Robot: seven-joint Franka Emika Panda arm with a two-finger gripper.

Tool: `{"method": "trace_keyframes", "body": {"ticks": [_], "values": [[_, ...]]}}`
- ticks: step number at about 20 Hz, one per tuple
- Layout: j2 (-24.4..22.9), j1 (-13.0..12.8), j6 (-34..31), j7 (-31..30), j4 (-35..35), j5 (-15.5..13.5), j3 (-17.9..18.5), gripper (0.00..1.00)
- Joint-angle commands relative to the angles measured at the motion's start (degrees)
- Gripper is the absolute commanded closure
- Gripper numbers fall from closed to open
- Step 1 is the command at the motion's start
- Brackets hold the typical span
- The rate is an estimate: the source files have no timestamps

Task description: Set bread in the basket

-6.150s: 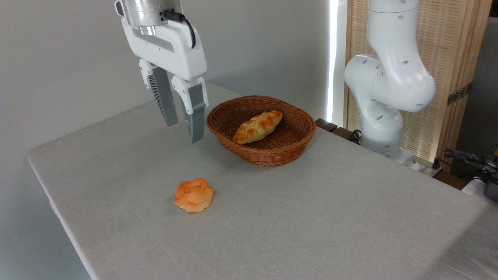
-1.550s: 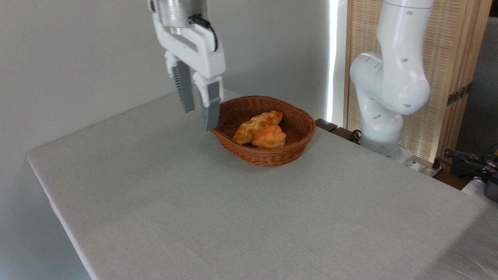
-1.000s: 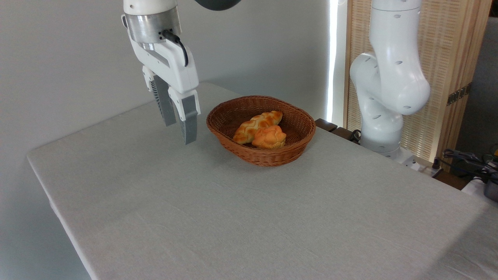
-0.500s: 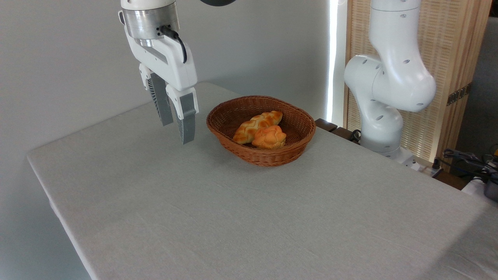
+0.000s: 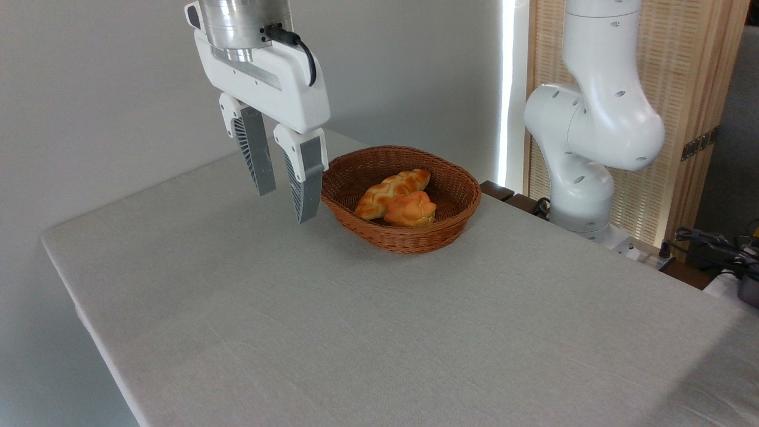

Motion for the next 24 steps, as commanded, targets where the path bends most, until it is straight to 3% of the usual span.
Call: {"method": "trace_keyframes", "body": {"ticks": [1,8,11,24], "values": [[0.71,-0.56,-1.45,0.68,1.37,0.18,0.37,0.00],[0.71,-0.56,-1.53,0.86,1.46,0.61,0.54,0.00],[0.97,-1.26,-2.24,0.24,1.46,5.61,-0.25,0.00],[1.06,-1.61,-2.24,0.41,1.46,5.01,0.45,0.00]]}}
